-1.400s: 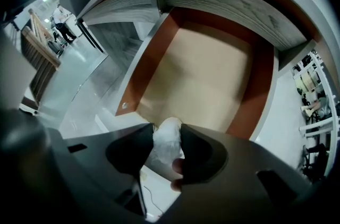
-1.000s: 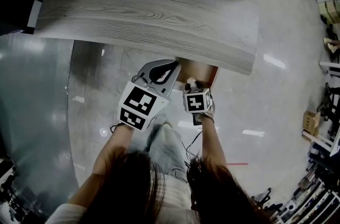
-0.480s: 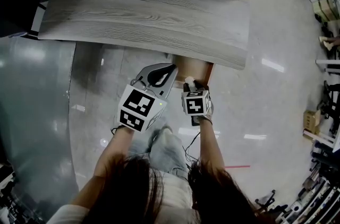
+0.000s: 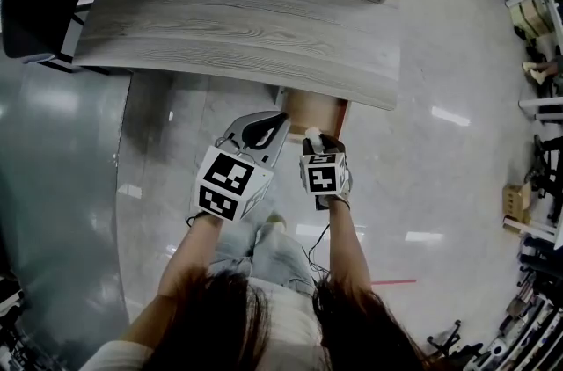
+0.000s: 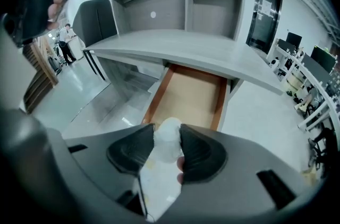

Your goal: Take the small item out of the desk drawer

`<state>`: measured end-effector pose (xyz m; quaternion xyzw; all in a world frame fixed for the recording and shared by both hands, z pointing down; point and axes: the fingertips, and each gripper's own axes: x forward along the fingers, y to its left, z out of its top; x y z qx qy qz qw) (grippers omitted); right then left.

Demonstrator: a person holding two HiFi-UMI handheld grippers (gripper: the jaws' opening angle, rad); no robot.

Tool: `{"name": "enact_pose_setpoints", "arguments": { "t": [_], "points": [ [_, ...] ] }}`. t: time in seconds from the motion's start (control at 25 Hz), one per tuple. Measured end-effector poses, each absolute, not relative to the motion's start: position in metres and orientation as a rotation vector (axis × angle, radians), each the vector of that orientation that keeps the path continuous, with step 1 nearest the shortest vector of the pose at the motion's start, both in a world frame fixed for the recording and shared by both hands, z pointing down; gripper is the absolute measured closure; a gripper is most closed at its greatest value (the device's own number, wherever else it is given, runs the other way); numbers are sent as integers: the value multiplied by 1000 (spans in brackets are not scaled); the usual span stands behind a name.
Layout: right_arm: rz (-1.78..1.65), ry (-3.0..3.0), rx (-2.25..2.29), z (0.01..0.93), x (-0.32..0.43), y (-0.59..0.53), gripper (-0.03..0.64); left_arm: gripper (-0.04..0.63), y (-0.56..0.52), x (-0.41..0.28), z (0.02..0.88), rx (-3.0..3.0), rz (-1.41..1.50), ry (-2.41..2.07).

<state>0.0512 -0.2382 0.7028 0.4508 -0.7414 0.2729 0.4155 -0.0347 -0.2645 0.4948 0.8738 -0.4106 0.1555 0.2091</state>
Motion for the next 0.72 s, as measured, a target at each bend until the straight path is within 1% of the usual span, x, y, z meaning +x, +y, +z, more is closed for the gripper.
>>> {"name": "enact_pose_setpoints", "arguments": {
  "t": [0.72],
  "points": [
    [614,-1928,1217,648,56,-200,453,577,-209,-26,460,2446,427,-1177]
  ]
}}
